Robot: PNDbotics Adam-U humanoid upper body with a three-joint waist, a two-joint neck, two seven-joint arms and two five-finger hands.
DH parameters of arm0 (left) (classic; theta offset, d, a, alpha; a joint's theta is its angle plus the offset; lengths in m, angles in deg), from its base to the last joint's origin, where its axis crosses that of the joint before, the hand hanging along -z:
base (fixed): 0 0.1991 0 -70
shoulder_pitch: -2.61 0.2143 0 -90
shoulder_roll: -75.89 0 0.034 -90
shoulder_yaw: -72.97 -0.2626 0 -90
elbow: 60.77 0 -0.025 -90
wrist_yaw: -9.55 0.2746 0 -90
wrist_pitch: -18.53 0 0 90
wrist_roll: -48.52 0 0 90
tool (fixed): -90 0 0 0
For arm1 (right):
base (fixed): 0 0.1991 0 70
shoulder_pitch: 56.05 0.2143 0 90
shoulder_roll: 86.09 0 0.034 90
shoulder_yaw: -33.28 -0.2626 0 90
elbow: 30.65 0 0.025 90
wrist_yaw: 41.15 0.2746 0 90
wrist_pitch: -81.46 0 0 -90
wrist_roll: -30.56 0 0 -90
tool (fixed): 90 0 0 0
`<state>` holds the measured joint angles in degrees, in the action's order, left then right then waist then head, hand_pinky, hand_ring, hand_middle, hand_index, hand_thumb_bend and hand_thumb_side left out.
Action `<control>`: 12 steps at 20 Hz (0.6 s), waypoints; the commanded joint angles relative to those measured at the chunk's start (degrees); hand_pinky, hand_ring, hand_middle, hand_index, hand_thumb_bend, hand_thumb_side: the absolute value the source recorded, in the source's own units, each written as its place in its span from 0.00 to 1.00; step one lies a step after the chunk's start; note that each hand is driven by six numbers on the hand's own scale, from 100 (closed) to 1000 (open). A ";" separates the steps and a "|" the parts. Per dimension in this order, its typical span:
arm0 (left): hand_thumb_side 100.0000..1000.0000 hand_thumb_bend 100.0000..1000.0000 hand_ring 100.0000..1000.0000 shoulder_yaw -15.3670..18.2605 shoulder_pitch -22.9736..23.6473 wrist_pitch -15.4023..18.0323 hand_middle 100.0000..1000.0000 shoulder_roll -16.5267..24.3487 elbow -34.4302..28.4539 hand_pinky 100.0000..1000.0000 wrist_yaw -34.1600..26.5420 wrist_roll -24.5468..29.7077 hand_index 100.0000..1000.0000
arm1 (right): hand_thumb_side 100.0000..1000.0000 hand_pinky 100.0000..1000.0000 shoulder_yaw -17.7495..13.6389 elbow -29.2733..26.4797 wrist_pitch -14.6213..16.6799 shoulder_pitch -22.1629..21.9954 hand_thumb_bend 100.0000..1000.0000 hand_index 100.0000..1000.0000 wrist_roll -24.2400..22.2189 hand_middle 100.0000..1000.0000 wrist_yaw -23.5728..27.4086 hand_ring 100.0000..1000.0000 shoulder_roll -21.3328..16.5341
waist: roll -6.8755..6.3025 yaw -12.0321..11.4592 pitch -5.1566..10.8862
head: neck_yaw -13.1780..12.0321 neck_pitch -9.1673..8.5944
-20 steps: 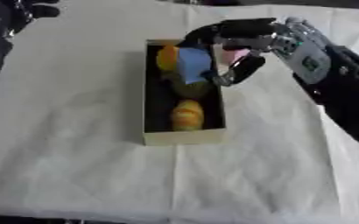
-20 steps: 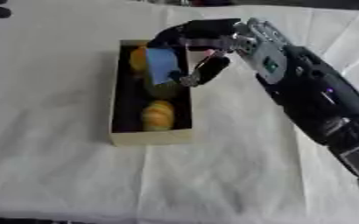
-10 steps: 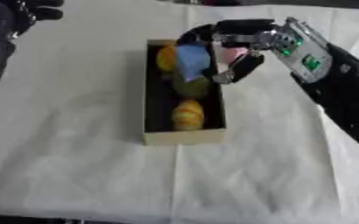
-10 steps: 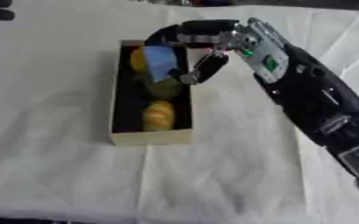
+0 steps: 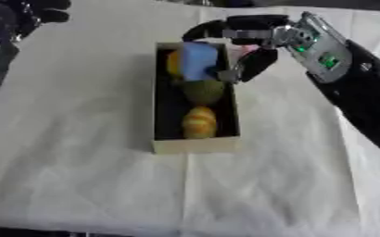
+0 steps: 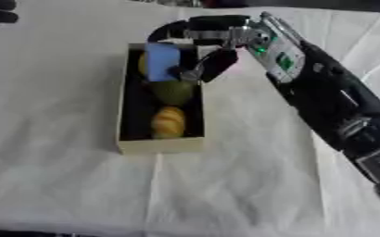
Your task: Pick up objects on the table and place them in the box.
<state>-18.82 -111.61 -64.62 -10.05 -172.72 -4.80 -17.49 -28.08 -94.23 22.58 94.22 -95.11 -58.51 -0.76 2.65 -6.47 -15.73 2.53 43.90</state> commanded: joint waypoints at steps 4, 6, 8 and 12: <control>0.64 0.00 0.82 0.08 -0.83 0.05 0.78 0.35 -0.39 0.84 0.44 0.76 0.83 | 0.73 1.00 -0.18 -0.04 4.94 1.28 0.00 1.00 -6.51 1.00 -1.01 1.00 -0.02 | 0.10 -0.15 2.15 | -0.22 0.22; 0.64 0.00 0.82 0.02 -0.86 0.02 0.78 0.32 -0.36 0.84 0.48 0.92 0.83 | 0.75 1.00 -0.27 0.02 4.43 1.18 0.00 1.00 -6.33 1.00 -0.99 1.00 -0.02 | 0.09 -0.12 2.13 | -0.21 0.22; 0.64 0.00 0.82 -0.01 -0.93 -0.01 0.78 0.23 -0.36 0.84 0.48 1.05 0.83 | 0.72 1.00 -0.47 0.29 3.50 0.93 0.00 1.00 -5.77 1.00 -0.03 1.00 0.01 | 0.07 -0.08 2.12 | -0.19 0.22; 0.64 0.00 0.82 -0.06 -0.94 -0.13 0.78 0.21 -0.32 0.84 0.50 1.32 0.83 | 0.62 0.99 -0.25 -0.40 2.44 0.84 0.00 1.00 -5.31 1.00 -0.39 1.00 0.05 | 0.01 -0.04 2.12 | -0.13 0.22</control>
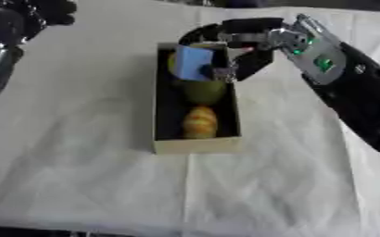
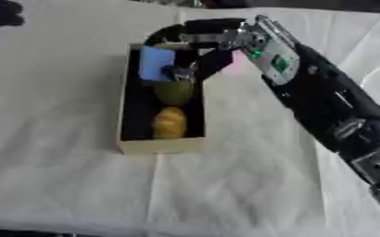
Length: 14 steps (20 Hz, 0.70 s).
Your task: Pick up objects on the table and place them in the box.
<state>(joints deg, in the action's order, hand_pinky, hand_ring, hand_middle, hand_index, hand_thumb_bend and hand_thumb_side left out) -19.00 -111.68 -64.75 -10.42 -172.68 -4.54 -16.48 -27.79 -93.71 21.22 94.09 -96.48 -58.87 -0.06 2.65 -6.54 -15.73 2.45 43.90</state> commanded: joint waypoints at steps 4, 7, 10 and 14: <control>0.64 0.00 0.82 0.11 -0.89 -0.04 0.78 0.56 -0.33 0.84 0.21 0.44 0.83 | 0.69 1.00 -0.59 -1.45 4.22 0.98 0.00 1.00 -3.26 1.00 -1.53 1.00 -0.52 | -0.03 0.07 2.06 | -0.07 0.22; 0.64 0.00 0.82 0.08 -0.79 -0.08 0.78 0.58 -0.25 0.84 0.25 0.62 0.83 | 0.87 1.00 -0.72 -1.79 4.39 1.06 0.00 1.00 -2.11 1.00 -3.82 1.00 -0.38 | -0.03 0.12 1.98 | -0.09 0.22; 0.64 0.00 0.81 0.01 -0.80 -0.11 0.77 0.51 -0.20 0.85 0.26 0.87 0.83 | 0.75 1.00 -0.66 -2.37 5.07 1.27 0.00 1.00 -1.51 1.00 -7.06 1.00 -0.02 | -0.06 0.16 1.96 | -0.11 0.22; 0.64 0.00 0.81 0.04 -0.95 -0.15 0.77 0.49 -0.19 0.86 0.23 0.97 0.83 | 0.08 1.00 -0.81 -2.56 5.99 1.06 0.00 1.00 -0.83 1.00 -10.19 1.00 0.45 | -0.14 0.18 1.95 | -0.24 0.22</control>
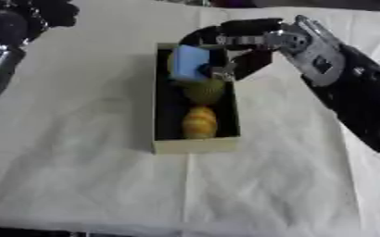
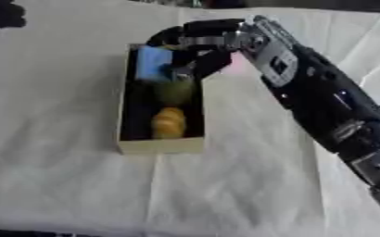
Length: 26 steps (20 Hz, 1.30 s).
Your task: Pick up objects on the table and place them in the box.
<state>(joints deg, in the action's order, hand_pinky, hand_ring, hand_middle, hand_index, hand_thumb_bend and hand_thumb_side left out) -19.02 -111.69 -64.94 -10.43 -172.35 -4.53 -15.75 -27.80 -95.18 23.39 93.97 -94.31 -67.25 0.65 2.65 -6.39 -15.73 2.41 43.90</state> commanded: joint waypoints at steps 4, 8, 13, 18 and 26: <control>0.64 0.00 0.81 0.06 -0.96 0.03 0.77 0.56 -0.50 0.86 0.26 0.23 0.83 | 0.34 1.00 -1.18 -0.35 1.87 1.06 0.00 1.00 -1.65 1.00 -3.45 1.00 0.02 | -0.19 0.05 1.89 | -0.27 0.22; 0.64 0.00 0.81 0.11 -1.06 0.11 0.78 0.57 -0.52 0.86 0.23 0.16 0.83 | 0.36 1.00 -0.84 -0.02 -0.68 1.07 0.00 1.00 1.02 1.00 -3.41 1.00 0.42 | -0.23 0.02 1.88 | -0.21 0.22; 0.64 0.00 0.81 0.11 -1.04 0.10 0.78 0.53 -0.52 0.86 0.24 0.18 0.83 | 0.22 1.00 -1.83 -1.19 -0.44 0.95 0.00 1.00 3.89 1.00 -1.57 1.00 -0.53 | -0.29 0.16 1.91 | -0.35 0.22; 0.64 0.00 0.81 0.15 -0.85 0.06 0.78 0.47 -0.48 0.86 0.36 0.42 0.83 | 0.09 1.00 -5.90 -3.53 -3.38 0.60 0.00 1.00 9.95 1.00 -0.73 1.00 -2.99 | -0.39 0.41 1.90 | -0.39 0.22; 0.64 0.00 0.81 0.19 -0.73 0.10 0.78 0.49 -0.42 0.86 0.52 1.00 0.83 | 0.01 0.88 -13.07 -5.65 -10.46 -0.21 0.00 0.91 18.44 0.86 -2.74 1.00 -6.02 | -0.53 0.57 1.84 | -0.09 0.22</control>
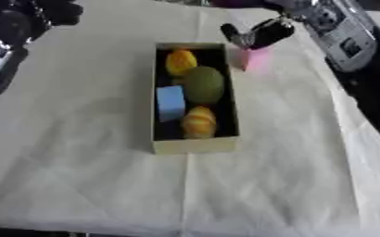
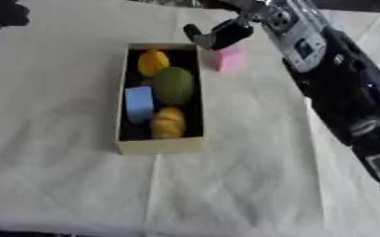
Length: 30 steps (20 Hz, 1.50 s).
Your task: Pick up objects on the table and place them in the box.
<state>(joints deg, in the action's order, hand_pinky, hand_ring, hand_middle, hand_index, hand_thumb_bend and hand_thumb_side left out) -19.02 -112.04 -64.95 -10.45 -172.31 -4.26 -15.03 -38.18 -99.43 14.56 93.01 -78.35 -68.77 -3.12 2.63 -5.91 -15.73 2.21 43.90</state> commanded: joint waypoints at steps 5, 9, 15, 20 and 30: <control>0.64 0.00 0.81 0.21 -0.35 0.24 0.78 0.60 -0.43 0.86 0.30 0.61 0.83 | 0.02 0.83 -6.47 0.80 -6.28 0.22 0.00 0.86 7.29 0.77 -7.57 0.93 -3.23 | -0.60 0.09 1.72 | 0.18 0.22; 0.64 0.00 0.82 0.16 -0.36 0.29 0.78 0.66 -0.33 0.86 0.40 1.00 0.83 | 0.05 0.90 -6.69 3.28 -6.84 0.26 0.00 1.00 4.22 0.88 -12.15 1.00 -3.51 | -0.64 0.05 1.65 | 0.28 0.22; 0.64 0.00 0.82 0.12 -0.41 0.42 0.78 0.63 -0.23 0.86 0.64 1.76 0.83 | 0.09 0.95 -7.46 6.76 -0.43 1.92 0.00 1.00 -8.06 0.93 -14.86 1.00 -3.56 | -0.77 -0.04 1.65 | 0.19 0.22; 0.64 0.00 0.82 0.07 -0.65 0.49 0.78 0.64 -0.23 0.86 0.70 2.05 0.83 | 0.13 0.98 -7.63 10.05 3.19 3.12 0.00 1.00 -13.15 0.99 -14.89 1.00 -3.76 | -0.74 -0.15 1.64 | 0.21 0.22; 0.64 0.00 0.82 -0.20 -0.73 0.46 0.79 0.54 -0.14 0.86 0.78 2.99 0.83 | 0.11 1.00 -7.76 14.79 7.40 5.19 0.05 1.00 -21.62 1.00 -17.48 1.00 -3.38 | -0.79 -0.34 1.62 | 0.28 0.22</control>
<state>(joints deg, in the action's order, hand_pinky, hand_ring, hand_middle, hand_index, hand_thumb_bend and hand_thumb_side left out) -19.34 -112.09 -64.54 -10.45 -171.99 -3.55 -12.33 -45.28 -84.66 20.08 96.72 -97.61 -85.94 -5.10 2.62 -6.23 -15.73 2.41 43.90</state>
